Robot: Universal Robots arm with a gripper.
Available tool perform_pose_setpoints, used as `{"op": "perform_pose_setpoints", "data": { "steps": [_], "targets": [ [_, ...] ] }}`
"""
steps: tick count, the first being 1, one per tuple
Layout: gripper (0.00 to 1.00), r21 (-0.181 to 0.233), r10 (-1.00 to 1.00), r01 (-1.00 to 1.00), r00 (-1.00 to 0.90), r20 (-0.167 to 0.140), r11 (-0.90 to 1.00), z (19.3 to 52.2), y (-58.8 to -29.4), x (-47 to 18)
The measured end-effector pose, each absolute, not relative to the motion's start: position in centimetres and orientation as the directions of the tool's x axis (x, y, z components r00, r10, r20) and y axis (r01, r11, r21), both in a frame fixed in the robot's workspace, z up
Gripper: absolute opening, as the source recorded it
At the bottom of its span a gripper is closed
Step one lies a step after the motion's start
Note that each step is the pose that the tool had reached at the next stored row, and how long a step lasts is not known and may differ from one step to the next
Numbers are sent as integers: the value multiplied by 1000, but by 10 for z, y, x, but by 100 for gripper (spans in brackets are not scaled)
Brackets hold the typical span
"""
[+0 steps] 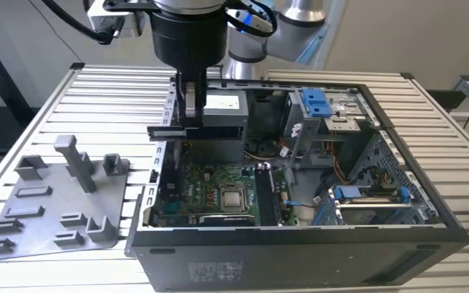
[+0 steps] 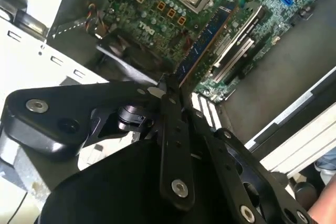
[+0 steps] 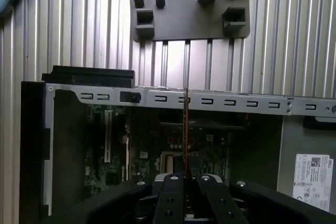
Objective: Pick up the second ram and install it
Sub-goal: 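Pick up the second ram and move it above second insertion slot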
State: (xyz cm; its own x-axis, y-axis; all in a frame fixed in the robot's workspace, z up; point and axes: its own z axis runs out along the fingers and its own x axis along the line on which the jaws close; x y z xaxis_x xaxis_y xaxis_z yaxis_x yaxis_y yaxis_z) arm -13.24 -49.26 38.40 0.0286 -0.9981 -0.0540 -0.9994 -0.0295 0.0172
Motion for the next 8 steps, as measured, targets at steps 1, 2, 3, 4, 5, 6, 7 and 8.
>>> {"op": "perform_pose_setpoints", "data": {
  "steps": [1,2,3,4,5,6,7,8],
  "targets": [
    [14,17,-998,-999,29,-54,-29,384,-492,-130],
    [14,17,-998,-999,29,-54,-29,384,-492,-127],
    [14,17,-998,-999,29,-54,-30,384,-492,-124],
    [14,17,-998,-999,28,-54,-29,384,-491,-121],
    [14,17,-998,-999,29,-54,-30,384,-491,-119],
    [14,17,-998,-999,29,-54,-29,384,-491,-116],
    [14,17,-998,-999,29,-54,-30,384,-491,-113],
    [14,17,-998,-999,29,-54,-30,384,-490,-111]
  ]
}}
